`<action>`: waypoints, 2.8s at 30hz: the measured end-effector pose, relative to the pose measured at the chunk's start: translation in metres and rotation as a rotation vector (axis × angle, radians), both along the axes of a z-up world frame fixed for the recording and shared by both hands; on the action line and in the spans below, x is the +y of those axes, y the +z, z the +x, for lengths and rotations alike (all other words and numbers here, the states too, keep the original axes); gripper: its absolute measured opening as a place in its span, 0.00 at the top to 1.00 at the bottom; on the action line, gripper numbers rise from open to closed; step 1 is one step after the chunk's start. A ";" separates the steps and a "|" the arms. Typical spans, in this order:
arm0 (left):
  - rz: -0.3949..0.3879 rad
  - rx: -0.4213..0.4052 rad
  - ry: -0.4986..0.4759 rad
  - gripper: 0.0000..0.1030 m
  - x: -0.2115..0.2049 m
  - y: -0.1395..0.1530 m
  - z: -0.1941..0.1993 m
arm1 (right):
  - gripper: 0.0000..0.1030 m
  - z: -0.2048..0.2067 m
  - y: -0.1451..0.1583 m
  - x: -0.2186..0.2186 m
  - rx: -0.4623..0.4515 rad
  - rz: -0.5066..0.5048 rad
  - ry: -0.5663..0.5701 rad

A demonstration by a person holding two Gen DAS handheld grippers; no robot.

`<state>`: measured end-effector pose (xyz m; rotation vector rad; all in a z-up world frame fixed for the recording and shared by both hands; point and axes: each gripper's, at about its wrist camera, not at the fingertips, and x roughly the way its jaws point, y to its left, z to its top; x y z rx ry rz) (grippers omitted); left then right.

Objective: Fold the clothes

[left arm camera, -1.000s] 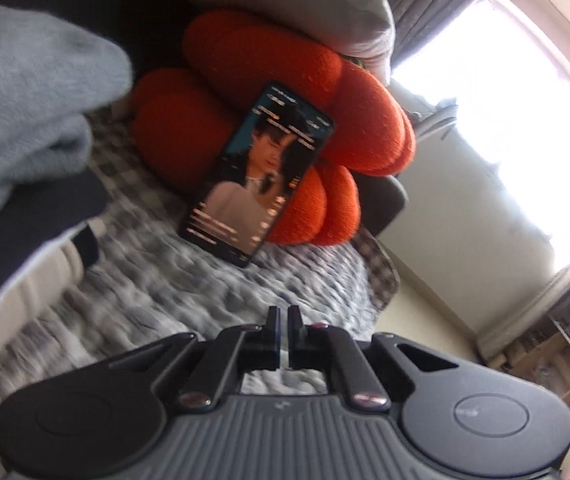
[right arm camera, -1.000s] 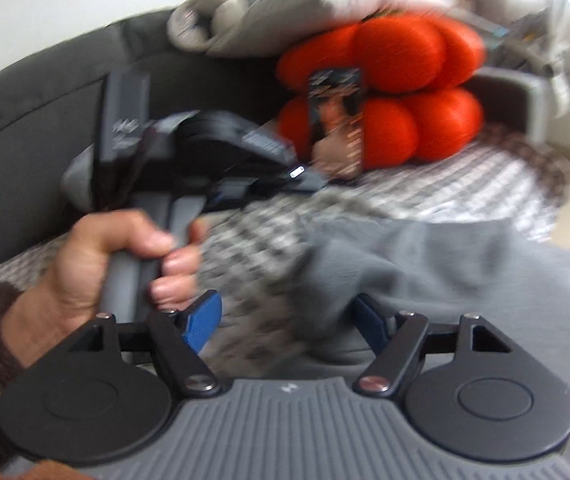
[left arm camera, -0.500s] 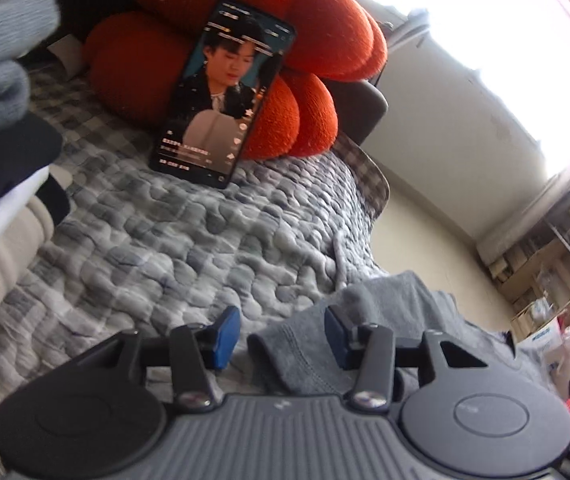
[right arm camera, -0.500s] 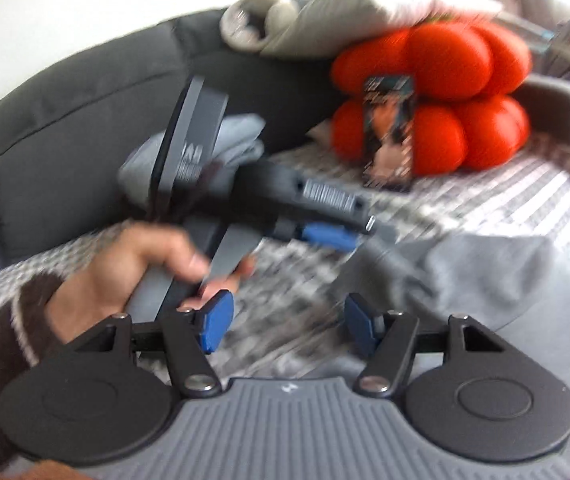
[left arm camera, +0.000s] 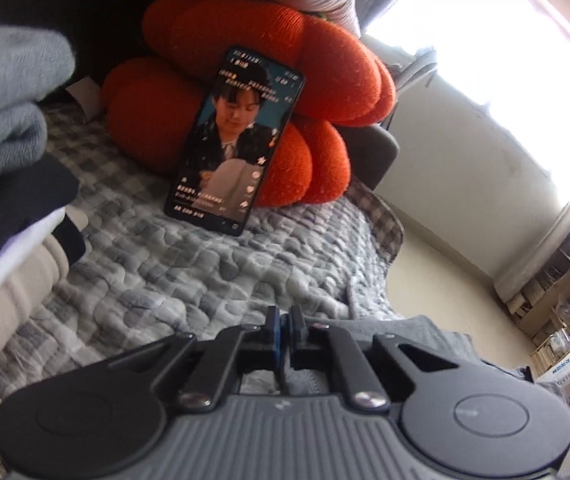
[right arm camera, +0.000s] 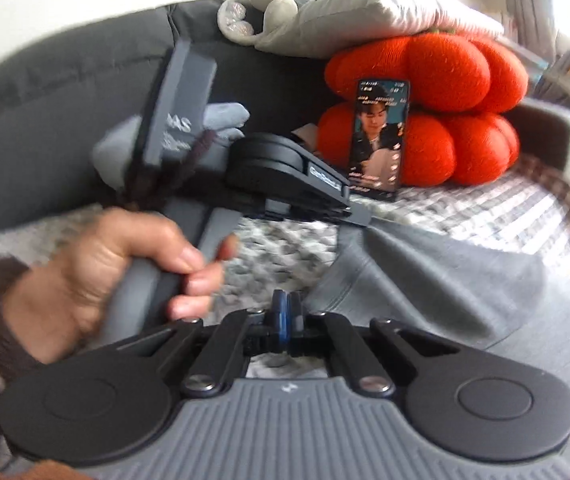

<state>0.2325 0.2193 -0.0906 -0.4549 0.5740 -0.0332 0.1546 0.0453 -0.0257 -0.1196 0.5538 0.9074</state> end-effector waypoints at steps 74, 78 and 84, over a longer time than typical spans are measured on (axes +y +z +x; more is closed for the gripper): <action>0.179 0.013 -0.143 0.57 -0.087 0.048 -0.072 | 0.40 -0.028 0.048 -0.139 0.129 0.080 -0.478; 0.145 0.041 -0.156 0.56 -0.093 0.056 -0.092 | 0.40 -0.057 0.052 -0.159 0.133 0.056 -0.532; 0.172 0.084 -0.195 0.54 -0.110 0.066 -0.125 | 0.39 -0.091 0.055 -0.184 0.162 0.025 -0.626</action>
